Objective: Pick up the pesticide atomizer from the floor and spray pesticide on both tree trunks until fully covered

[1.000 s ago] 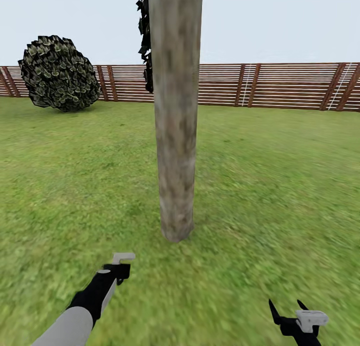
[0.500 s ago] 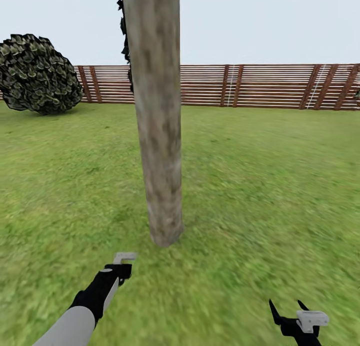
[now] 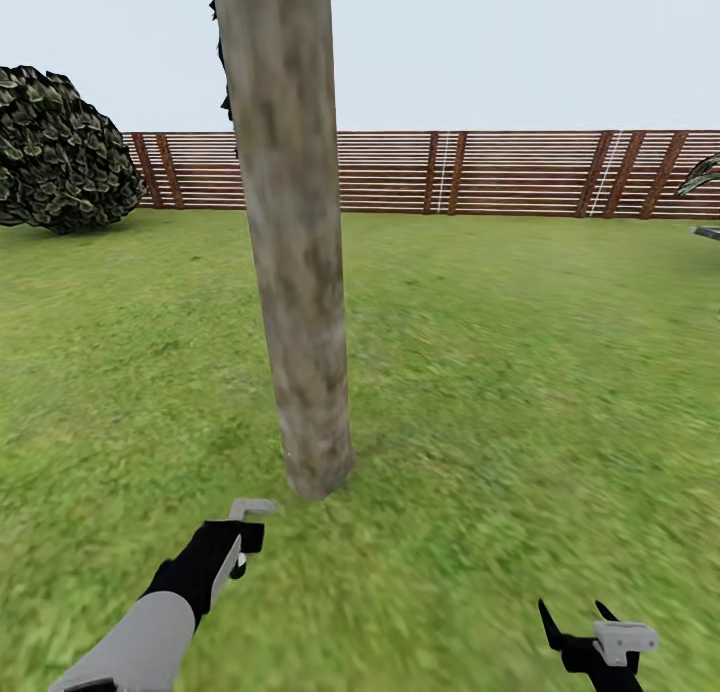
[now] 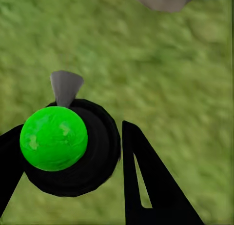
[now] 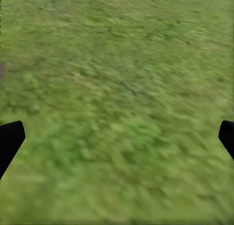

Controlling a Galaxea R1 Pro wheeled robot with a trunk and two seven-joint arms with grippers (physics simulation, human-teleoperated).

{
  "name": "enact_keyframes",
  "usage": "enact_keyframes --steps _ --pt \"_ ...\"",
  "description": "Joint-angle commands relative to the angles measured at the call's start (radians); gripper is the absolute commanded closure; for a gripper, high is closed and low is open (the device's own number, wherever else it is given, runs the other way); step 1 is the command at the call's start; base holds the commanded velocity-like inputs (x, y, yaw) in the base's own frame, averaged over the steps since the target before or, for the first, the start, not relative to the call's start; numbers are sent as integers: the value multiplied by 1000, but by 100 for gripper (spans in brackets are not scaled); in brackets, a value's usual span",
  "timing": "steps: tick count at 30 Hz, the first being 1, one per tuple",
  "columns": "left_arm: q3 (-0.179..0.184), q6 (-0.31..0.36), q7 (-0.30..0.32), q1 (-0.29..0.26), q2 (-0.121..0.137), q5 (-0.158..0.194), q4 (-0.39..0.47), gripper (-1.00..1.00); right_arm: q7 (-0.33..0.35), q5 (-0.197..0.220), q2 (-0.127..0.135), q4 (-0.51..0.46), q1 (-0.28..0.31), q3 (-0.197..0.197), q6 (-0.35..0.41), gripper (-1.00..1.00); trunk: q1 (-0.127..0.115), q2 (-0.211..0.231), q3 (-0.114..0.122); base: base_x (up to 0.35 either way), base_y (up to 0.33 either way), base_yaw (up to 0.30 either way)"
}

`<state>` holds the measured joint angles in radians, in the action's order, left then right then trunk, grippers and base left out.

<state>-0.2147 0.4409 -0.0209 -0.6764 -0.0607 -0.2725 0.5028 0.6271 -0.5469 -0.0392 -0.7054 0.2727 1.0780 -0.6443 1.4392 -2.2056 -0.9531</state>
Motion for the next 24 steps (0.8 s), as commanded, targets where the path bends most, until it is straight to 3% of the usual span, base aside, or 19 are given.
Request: enact_keyframes --steps 1,2,6,10,13,15,21,24 --pt "27 10 2 -4 -4 -6 3 100 8 -8 -1 -2 0 8 -5 -100 0 0 -1 0 0 0" --pt "55 12 3 -4 -9 -6 3 100 8 -8 -1 -2 -1 8 -5 -100 0 0 -1 0 0 0" --pt "111 13 5 -2 -16 -5 3 100 8 -8 -1 -2 -3 8 -5 -100 0 0 -1 2 2 0" --pt "115 16 7 -4 -4 -6 3 100 8 -8 -1 -2 -3 8 -5 -100 0 0 -1 107 174 -127" --pt "112 16 10 -3 18 -1 3 100 8 -8 -1 -2 -3 8 -5 -100 0 0 -1 78 126 -186" --pt "115 15 11 -2 16 -1 2 100 8 -8 -1 -2 -3 8 -5 -100 0 0 -1 15 24 -43" --pt "115 22 43 -16 -78 1 2 100 8 -7 -1 -2 -3 9 -5 -100 0 0 -1 2 3 -5" --pt "116 27 82 -19 -80 1 3 100 8 -8 -1 -2 -3 8 -5 -100 0 0 -1 -4 2 0"
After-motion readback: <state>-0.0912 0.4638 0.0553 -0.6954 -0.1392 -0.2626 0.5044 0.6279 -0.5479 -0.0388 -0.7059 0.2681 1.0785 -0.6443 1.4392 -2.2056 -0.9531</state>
